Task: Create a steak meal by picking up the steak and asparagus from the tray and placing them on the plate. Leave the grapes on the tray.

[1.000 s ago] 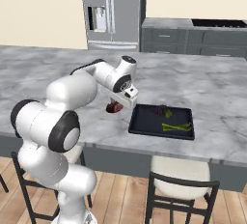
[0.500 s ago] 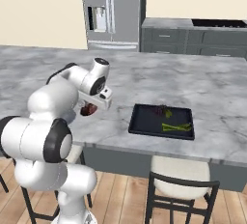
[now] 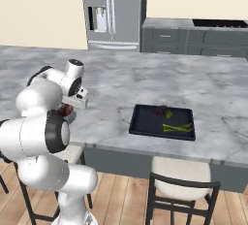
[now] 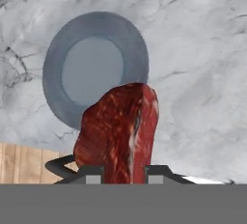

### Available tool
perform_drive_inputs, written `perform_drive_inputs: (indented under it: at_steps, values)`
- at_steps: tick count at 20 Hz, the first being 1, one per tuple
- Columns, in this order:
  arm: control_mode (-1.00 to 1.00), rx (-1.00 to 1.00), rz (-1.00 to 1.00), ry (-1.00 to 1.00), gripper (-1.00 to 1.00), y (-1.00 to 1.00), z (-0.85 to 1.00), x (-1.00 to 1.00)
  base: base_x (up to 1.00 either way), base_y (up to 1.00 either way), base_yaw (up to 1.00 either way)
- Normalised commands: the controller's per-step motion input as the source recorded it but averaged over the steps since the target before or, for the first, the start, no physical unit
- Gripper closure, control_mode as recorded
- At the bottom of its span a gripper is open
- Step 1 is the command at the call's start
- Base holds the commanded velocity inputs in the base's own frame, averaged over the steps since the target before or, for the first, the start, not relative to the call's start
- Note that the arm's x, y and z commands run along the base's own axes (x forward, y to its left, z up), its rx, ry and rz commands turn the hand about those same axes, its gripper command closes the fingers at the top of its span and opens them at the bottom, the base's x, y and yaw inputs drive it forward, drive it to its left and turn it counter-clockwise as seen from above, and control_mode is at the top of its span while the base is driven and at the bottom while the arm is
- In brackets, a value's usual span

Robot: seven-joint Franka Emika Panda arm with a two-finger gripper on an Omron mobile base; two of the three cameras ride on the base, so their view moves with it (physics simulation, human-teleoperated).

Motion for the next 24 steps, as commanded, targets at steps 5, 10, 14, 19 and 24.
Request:
perform_drive_inputs:
  at_steps: [5,10,14,19,24]
  values:
    - [-1.00,0.00,0.12,0.00,1.00,0.97,-0.33,0.14,0.00,0.00,0.00]
    - [-1.00,0.00,0.03,0.00,1.00,0.71,-0.31,0.42,0.00,0.00,0.00]
    - [-1.00,0.00,0.00,0.00,1.00,0.26,-0.34,0.40,0.00,0.00,0.00]
    - [-1.00,0.00,0.00,0.00,1.00,0.06,-0.41,0.33,0.00,0.00,0.00]
    - [-1.00,0.00,0.00,0.00,1.00,0.00,-0.31,0.30,0.00,0.00,0.00]
